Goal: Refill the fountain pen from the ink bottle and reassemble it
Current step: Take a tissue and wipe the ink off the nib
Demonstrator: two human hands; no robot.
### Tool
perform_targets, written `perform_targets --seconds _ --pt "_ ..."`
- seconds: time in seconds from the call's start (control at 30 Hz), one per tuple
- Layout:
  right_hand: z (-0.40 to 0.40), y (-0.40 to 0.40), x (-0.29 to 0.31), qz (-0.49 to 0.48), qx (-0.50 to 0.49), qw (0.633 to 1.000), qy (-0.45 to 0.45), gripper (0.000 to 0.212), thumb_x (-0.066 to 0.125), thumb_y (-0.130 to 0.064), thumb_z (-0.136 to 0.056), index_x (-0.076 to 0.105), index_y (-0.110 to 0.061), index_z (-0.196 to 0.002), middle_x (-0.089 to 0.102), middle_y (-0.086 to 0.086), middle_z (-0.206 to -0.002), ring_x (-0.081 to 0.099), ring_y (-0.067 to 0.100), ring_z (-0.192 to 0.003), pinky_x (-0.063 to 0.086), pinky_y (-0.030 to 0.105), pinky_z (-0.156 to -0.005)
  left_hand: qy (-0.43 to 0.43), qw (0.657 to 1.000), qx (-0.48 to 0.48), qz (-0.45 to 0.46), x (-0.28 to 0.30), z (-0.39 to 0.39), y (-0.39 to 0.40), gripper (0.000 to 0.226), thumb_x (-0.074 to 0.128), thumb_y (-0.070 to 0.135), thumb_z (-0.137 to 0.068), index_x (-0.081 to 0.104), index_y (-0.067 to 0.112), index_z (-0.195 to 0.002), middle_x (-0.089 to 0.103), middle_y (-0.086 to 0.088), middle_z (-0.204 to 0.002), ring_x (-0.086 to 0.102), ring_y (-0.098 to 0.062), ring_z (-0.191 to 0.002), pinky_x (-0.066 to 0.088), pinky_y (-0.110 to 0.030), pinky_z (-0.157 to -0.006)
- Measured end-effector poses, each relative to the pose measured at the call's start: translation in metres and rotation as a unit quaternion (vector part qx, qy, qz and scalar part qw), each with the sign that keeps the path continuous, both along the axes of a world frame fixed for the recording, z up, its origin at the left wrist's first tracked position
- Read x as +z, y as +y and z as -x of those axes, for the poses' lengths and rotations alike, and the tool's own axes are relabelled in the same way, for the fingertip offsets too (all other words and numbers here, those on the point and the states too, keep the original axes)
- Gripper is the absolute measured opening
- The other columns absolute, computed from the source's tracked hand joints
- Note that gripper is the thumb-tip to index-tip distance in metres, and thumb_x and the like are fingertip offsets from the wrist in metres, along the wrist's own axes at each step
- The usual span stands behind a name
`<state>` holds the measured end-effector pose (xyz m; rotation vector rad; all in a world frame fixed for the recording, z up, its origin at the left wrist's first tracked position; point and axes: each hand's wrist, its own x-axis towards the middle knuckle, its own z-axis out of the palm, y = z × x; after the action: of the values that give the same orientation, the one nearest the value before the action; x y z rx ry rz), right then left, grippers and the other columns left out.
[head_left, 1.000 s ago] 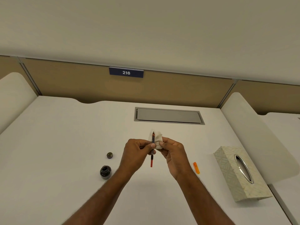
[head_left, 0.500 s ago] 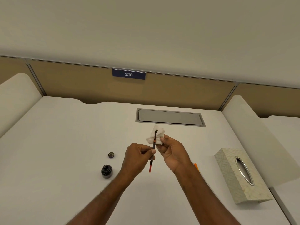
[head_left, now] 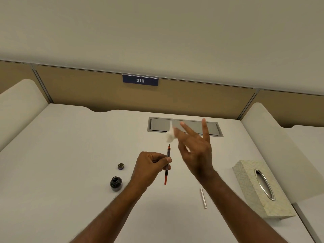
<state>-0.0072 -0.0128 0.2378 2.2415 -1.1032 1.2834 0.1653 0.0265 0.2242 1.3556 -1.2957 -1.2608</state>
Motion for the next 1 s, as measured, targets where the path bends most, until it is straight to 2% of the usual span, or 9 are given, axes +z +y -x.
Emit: perform_targets --seconds 0.13,0.37,0.5,0.57,0.63,0.7,0.77,0.87,1.0 --pt "0.005 0.001 -0.008 0.055 0.038 0.987 0.146 0.036 0.069 -0.010 -0.092 0.067 -0.018 -0.126 0.060 -0.003 -0.135 0.050 0.025 -0.135 0.022 0.068 -0.113 0.019 0.999 0.007 0.027 0.007 0.001 0.001 0.010 0.072 0.019 -0.088 0.079 0.013 -0.085 0.076 0.003 -0.067 0.074 -0.011 -0.067 0.059 -0.019 -0.068" --pt "0.012 0.002 -0.011 0.075 0.037 0.981 0.177 0.035 0.071 -0.012 -0.091 0.068 -0.020 -0.125 0.059 -0.002 -0.138 0.048 0.027 -0.136 0.020 0.069 -0.112 0.042 0.998 0.019 0.040 0.010 0.005 0.008 0.010 0.069 0.021 -0.088 0.076 0.023 -0.081 0.075 0.009 -0.066 0.074 -0.011 -0.070 0.059 -0.017 -0.071" --pt "0.015 -0.007 -0.002 0.068 0.002 0.988 0.137 0.036 0.068 -0.004 -0.091 0.066 -0.018 -0.125 0.060 -0.001 -0.135 0.051 0.023 -0.134 0.023 0.069 -0.112 0.063 0.998 0.013 0.011 0.012 0.009 0.010 0.009 0.072 0.013 -0.087 0.079 0.013 -0.082 0.076 -0.002 -0.067 0.073 -0.014 -0.066 0.062 -0.030 -0.077" --pt "0.013 -0.010 -0.001 -0.004 -0.040 0.999 0.001 0.042 0.065 0.001 -0.092 0.062 -0.015 -0.130 0.061 -0.002 -0.132 0.056 0.014 -0.129 0.031 0.064 -0.112 0.064 0.998 0.015 0.002 0.011 0.010 0.011 0.008 0.072 0.012 -0.087 0.079 0.011 -0.083 0.076 -0.002 -0.066 0.073 -0.013 -0.066 0.062 -0.034 -0.078" --pt "0.005 -0.005 -0.001 -0.184 -0.066 0.950 -0.245 0.041 0.063 -0.003 -0.094 0.060 -0.016 -0.133 0.065 -0.004 -0.127 0.059 0.003 -0.118 0.044 0.049 -0.109 0.064 0.998 0.022 0.005 0.010 0.010 0.011 0.008 0.072 0.013 -0.088 0.080 0.011 -0.084 0.076 -0.002 -0.067 0.073 -0.012 -0.066 0.062 -0.033 -0.077" --pt "-0.003 0.003 0.001 -0.375 -0.046 0.811 -0.447 0.035 0.061 -0.006 -0.095 0.064 -0.015 -0.129 0.070 -0.003 -0.119 0.064 0.010 -0.112 0.053 0.036 -0.099 0.068 0.997 0.029 0.013 0.009 0.008 0.010 0.009 0.071 0.013 -0.088 0.080 0.011 -0.086 0.076 -0.003 -0.068 0.073 -0.012 -0.067 0.062 -0.031 -0.076" --pt "-0.007 0.011 -0.003 -0.475 -0.017 0.701 -0.531 0.030 0.060 -0.004 -0.094 0.067 -0.011 -0.123 0.073 0.003 -0.112 0.068 0.020 -0.107 0.057 0.023 -0.084 0.059 0.998 0.030 0.021 0.009 0.007 0.008 0.010 0.070 0.014 -0.089 0.080 0.013 -0.086 0.076 -0.002 -0.068 0.072 -0.010 -0.068 0.062 -0.029 -0.074" --pt "-0.014 0.021 -0.004 -0.509 0.004 0.676 -0.533 0.029 0.060 -0.006 -0.095 0.067 -0.010 -0.123 0.074 0.004 -0.111 0.070 0.019 -0.102 0.055 0.014 -0.071 0.041 0.998 0.030 0.023 0.008 0.009 0.006 0.010 0.070 0.016 -0.089 0.079 0.014 -0.087 0.076 0.000 -0.068 0.071 -0.007 -0.065 0.059 -0.020 -0.067" --pt "-0.020 0.025 -0.002 -0.514 0.021 0.675 -0.530 0.028 0.060 -0.010 -0.095 0.067 -0.013 -0.122 0.073 0.000 -0.110 0.071 0.019 -0.101 0.056 0.015 -0.074 0.023 0.999 0.036 0.019 0.006 0.012 0.003 0.010 0.070 0.019 -0.090 0.079 0.016 -0.085 0.076 0.000 -0.069 0.072 -0.007 -0.065 0.057 -0.015 -0.063"
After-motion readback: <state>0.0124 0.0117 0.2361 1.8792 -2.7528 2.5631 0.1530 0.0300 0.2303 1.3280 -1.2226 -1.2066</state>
